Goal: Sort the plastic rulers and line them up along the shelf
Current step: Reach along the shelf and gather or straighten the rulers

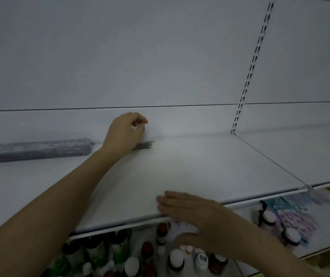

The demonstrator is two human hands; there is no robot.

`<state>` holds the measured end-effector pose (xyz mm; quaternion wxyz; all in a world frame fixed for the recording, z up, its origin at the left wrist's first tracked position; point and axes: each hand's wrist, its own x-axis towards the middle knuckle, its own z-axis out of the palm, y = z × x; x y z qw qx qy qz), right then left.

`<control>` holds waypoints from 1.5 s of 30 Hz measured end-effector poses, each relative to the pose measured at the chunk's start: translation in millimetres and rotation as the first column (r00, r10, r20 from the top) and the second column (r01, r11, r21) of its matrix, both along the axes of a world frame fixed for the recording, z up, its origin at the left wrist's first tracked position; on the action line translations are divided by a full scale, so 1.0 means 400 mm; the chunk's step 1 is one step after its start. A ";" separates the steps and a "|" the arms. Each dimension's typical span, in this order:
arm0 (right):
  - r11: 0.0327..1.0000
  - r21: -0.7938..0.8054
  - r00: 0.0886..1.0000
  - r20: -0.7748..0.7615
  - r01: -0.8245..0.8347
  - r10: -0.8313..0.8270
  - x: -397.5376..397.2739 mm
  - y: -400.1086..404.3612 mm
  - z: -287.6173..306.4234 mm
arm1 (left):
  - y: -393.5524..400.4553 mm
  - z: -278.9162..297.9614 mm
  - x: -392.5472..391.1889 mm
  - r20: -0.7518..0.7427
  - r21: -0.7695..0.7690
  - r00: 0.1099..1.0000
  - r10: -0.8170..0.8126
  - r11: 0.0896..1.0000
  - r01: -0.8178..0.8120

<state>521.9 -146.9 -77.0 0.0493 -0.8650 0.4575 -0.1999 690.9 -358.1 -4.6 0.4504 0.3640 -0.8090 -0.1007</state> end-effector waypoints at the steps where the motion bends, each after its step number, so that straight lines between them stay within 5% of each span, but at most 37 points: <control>1: 0.996 -0.090 0.994 0.109 -0.010 0.020 0.011 0.017 0.011 | -0.004 0.000 0.007 -0.041 0.038 0.999 0.028 0.999 -0.027; 5: 0.974 -0.152 0.924 0.368 0.170 -0.104 0.051 -0.063 0.165 | -0.026 -0.012 0.051 -0.051 0.164 0.992 0.116 0.981 -0.106; 9: 0.947 -0.131 0.942 0.205 0.294 -0.265 0.067 -0.318 0.202 | -0.045 -0.017 0.080 -0.097 0.323 0.981 0.168 0.938 -0.129; 15: 0.962 0.011 0.962 -0.013 0.272 -0.272 0.082 -0.501 0.149 | -0.074 0.011 0.103 -0.410 0.524 0.882 0.231 0.851 0.021; 17: 0.963 0.104 0.967 -0.084 0.248 -0.240 0.090 -0.503 0.132 | -0.081 0.021 0.111 -0.320 0.478 0.918 0.233 0.877 -0.056; 20: 0.957 0.172 0.970 0.029 0.234 -0.243 0.091 -0.496 0.130 | -0.064 0.018 0.115 0.124 0.421 0.983 0.138 0.890 -0.178; 23: 0.939 0.140 0.922 0.188 0.315 -0.338 0.068 -0.491 0.148 | -0.049 0.013 0.117 0.425 0.440 0.905 0.016 0.870 -0.222; 26: 0.898 0.226 0.914 0.062 0.378 -0.400 0.057 -0.488 0.164 | -0.056 0.012 0.122 0.572 0.342 0.819 0.038 0.897 -0.280; 30: 0.899 0.226 0.919 0.037 0.375 -0.392 0.067 -0.504 0.167 | -0.071 0.003 0.125 0.618 0.298 0.783 0.070 0.901 -0.316; 36: 0.892 0.211 0.906 0.058 0.399 -0.419 0.077 -0.500 0.173 | -0.067 0.012 0.125 0.452 0.322 0.889 0.076 0.915 -0.242; 45: 0.869 0.197 0.883 0.034 0.454 -0.469 0.088 -0.489 0.165 | -0.056 0.005 0.114 0.527 0.350 0.848 0.056 0.895 -0.277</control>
